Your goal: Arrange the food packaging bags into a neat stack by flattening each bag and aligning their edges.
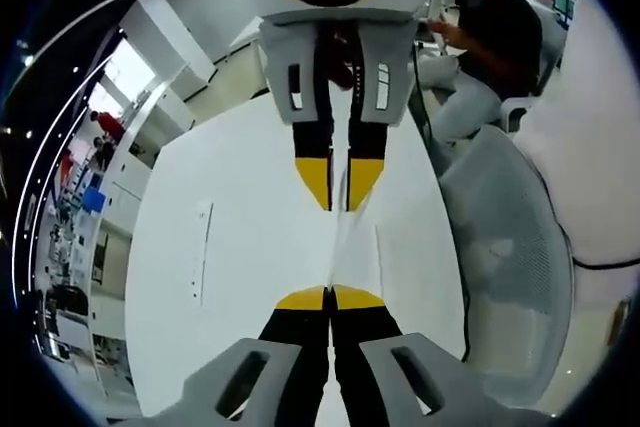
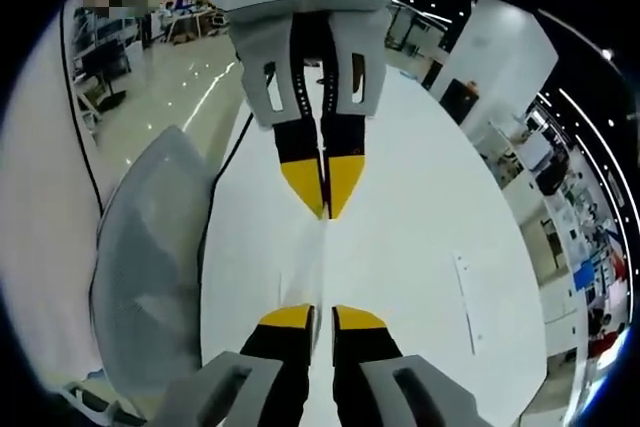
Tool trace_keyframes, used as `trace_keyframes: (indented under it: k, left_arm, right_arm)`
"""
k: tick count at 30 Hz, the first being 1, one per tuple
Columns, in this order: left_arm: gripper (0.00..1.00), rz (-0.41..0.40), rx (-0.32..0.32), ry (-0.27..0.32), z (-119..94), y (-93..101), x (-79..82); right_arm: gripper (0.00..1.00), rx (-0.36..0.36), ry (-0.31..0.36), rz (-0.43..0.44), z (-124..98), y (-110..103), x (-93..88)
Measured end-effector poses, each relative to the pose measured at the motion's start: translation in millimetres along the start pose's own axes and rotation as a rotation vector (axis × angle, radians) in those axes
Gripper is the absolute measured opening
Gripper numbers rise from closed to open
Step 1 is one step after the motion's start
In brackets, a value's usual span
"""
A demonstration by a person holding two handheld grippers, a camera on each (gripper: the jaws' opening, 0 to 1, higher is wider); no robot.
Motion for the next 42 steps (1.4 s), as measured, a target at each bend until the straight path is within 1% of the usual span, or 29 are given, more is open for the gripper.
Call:
trace_keyframes:
  k: [8, 20, 27, 32, 36, 42]
  left_arm:
    - [0.00, 0.005, 0.002, 0.007, 0.0, 0.6, 0.4]
    - [0.00, 0.006, 0.003, 0.017, -0.3, 2.4, 1.9]
    - [0.00, 0.000, 0.000, 0.016, 1.4, 2.6, 0.2]
    - [0.00, -0.008, 0.001, 0.018, 2.4, 2.0, -0.3]
    - [0.00, -0.017, 0.005, 0.027, 0.2, 2.2, 0.5]
    - [0.00, -0.025, 0.004, 0.027, 1.4, 1.4, -0.2]
  right_arm:
    - [0.00, 0.018, 0.008, 0.012, 5.6, -0.6, -3.1]
    - [0.01, 0.038, 0.002, 0.050, 12.8, -0.1, -10.1]
    - [0.00, 0.042, 0.009, 0.048, 13.5, -0.9, -10.0]
    - [0.00, 0.040, 0.001, 0.038, 13.0, 0.0, -10.4]
    - [0.00, 0.032, -0.008, 0.015, 12.9, 1.4, -11.0]
    - [0.00, 0.024, -0.012, 0.010, 11.7, 1.2, -10.6]
Point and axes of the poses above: the point that each gripper's makers call its tool centre point, and the gripper's own axes: z roughly forward along the fingers, y roughly to its right, x roughly out of its top, the point moved 7 cm from there along -z, roughly backward along the fingers, and after that the axes turned 2 degrees about -y, right-handed, at the moved point
